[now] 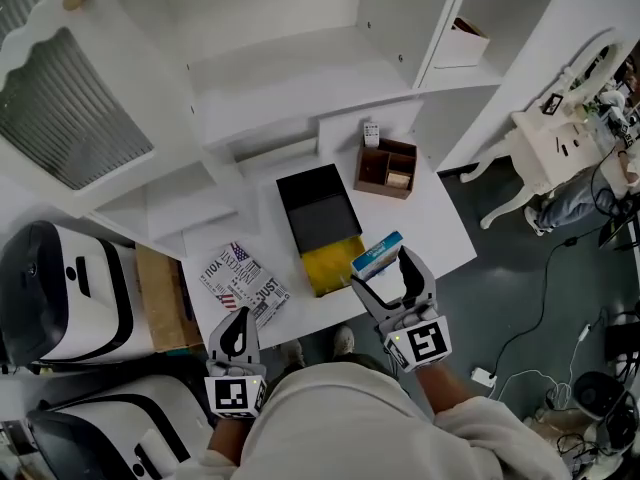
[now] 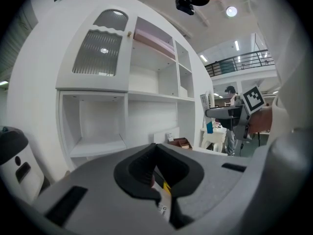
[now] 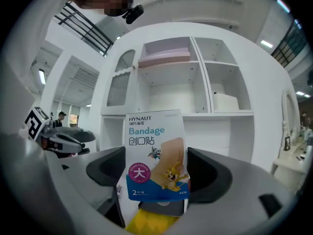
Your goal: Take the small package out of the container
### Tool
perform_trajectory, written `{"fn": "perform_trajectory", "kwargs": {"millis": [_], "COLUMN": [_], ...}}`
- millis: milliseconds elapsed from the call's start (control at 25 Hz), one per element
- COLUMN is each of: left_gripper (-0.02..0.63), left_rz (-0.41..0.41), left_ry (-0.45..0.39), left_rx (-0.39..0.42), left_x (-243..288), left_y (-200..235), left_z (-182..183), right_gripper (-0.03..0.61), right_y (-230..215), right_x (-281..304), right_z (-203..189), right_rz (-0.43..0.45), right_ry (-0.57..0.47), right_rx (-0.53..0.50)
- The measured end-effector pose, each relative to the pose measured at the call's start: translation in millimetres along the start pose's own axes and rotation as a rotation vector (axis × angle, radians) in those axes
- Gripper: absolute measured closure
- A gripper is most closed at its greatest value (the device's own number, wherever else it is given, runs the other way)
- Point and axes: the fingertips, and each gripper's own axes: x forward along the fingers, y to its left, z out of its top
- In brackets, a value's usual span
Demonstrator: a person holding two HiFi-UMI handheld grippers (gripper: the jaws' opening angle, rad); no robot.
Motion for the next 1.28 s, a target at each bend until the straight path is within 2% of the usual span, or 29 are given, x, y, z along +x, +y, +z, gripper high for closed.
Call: {"fn": "perform_trajectory", "kwargs": {"millis": [280,720,1040,1280], "left_gripper": [0.606,0.606,0.606,0.606], "left_rz": [-0.010,-0.014,0.004,-0.002], "left_ry": [-0.017,-0.053,0.000,-0.039], "left_rx": [0.012,0.021,0.016,0.018], "left_x": [-2,-6,-9,-5], "left_y": [-8,-11,-8,-8], "left_z": [6,10,1,7], "right_gripper": [0.166,0.167,0.167,0.168], "right_y": [-4,-3,-4,-4], "right_x": [-9,-13,-11,-8], "right_z": [15,18,22,21], "right_rz": [-0.038,-0.055,-0.058,-0.058], "right_ry": [-0.070,-0.095,-0.111,-0.111], "right_rx": [0.070,0.074,0.078,0.080]}}
